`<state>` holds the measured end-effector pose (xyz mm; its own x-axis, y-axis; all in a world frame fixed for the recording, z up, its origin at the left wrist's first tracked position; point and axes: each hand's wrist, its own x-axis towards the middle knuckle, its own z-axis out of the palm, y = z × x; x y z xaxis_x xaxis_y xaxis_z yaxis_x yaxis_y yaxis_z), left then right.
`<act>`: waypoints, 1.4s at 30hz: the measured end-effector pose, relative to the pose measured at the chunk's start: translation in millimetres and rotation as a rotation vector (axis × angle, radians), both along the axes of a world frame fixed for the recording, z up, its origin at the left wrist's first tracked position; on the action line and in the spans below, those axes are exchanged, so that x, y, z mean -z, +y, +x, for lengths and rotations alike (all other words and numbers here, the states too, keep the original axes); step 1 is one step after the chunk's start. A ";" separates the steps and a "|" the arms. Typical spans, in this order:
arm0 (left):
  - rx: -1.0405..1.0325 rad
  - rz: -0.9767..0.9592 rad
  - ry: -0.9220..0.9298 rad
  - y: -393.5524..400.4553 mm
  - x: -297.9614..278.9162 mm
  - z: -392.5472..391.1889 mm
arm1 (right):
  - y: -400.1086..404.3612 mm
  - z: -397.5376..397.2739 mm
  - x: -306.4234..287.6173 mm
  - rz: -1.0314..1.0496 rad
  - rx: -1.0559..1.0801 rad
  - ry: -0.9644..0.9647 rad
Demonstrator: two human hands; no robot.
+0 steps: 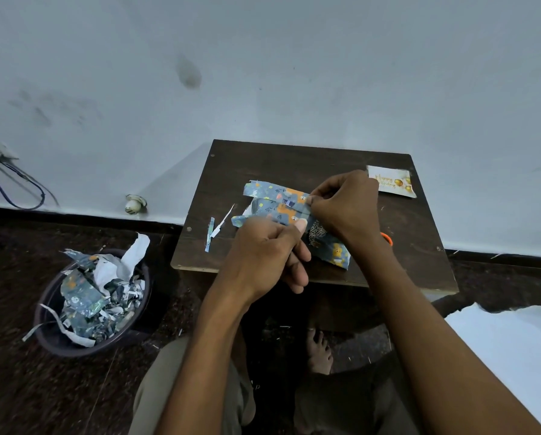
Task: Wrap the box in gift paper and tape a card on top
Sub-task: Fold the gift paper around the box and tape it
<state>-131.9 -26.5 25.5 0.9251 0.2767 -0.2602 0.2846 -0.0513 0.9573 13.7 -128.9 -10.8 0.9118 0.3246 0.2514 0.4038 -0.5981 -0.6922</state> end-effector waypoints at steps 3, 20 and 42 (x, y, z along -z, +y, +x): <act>-0.007 -0.006 0.010 0.1 0.8 -0.3 | 0.8 0.1 0.8 0.019 0.031 0.010; -0.076 -0.051 0.010 3.2 0.4 -0.2 | -0.6 -11.3 6.7 -0.072 -0.075 0.085; -0.025 -0.044 0.236 9.7 7.5 -10.2 | -84.8 -9.8 0.9 -0.100 0.328 0.102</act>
<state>-142.1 -16.8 18.0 0.8301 0.2821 -0.4809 0.5017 -0.0015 0.8650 3.9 -213.6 -11.7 0.9904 0.0289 0.1355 0.1110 -0.7511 -0.6508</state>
